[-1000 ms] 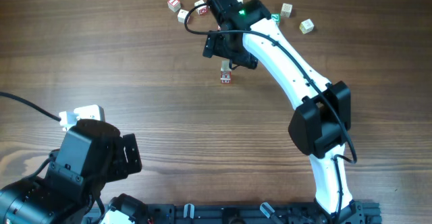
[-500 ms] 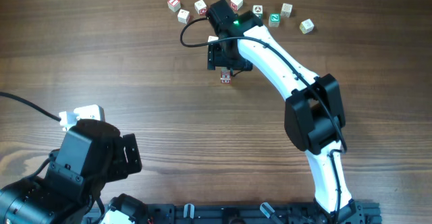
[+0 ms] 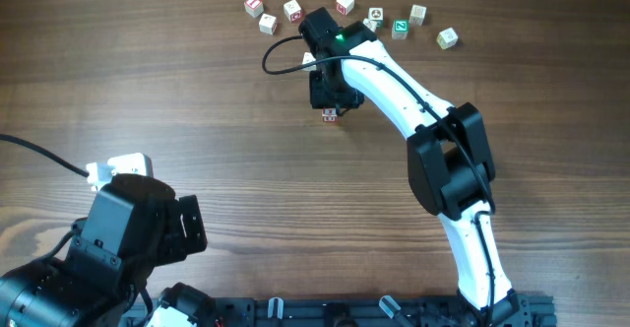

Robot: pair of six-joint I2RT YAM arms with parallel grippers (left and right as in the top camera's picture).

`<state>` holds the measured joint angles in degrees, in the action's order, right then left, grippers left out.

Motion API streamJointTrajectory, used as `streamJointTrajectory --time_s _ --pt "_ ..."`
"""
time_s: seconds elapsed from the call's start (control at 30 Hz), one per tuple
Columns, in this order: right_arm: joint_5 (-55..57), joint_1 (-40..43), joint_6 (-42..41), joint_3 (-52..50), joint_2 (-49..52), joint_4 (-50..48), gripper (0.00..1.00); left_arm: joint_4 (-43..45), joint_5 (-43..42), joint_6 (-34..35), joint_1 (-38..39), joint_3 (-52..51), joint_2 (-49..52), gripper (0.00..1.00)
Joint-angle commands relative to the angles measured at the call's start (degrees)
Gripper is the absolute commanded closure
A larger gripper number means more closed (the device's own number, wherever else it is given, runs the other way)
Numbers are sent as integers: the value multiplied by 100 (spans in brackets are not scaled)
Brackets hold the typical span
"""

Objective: Form a tower

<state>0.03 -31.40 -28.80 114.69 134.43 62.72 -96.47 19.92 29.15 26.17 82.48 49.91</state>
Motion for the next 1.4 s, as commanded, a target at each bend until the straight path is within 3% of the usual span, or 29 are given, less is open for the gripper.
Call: streamJointTrajectory --time_s 0.0,0.27,0.57,0.67,0.9,1.37 --pt "-11 17 13 -39 85 26 60 -2 94 -90 -31 4 -15 0" --pt "-251 7 13 -37 76 31 75 -2 94 -87 -31 4 -15 0" --pt "-249 7 15 437 57 557 82 -2 94 -87 -31 4 -15 0" --pt "-247 -33 -42 452 55 621 82 -2 94 -87 -31 4 -15 0" --pt "407 -197 -1099 450 57 654 82 -2 94 -90 -31 4 -15 0" --pt "400 -175 -885 411 125 450 82 -2 94 -87 -31 4 -15 0"
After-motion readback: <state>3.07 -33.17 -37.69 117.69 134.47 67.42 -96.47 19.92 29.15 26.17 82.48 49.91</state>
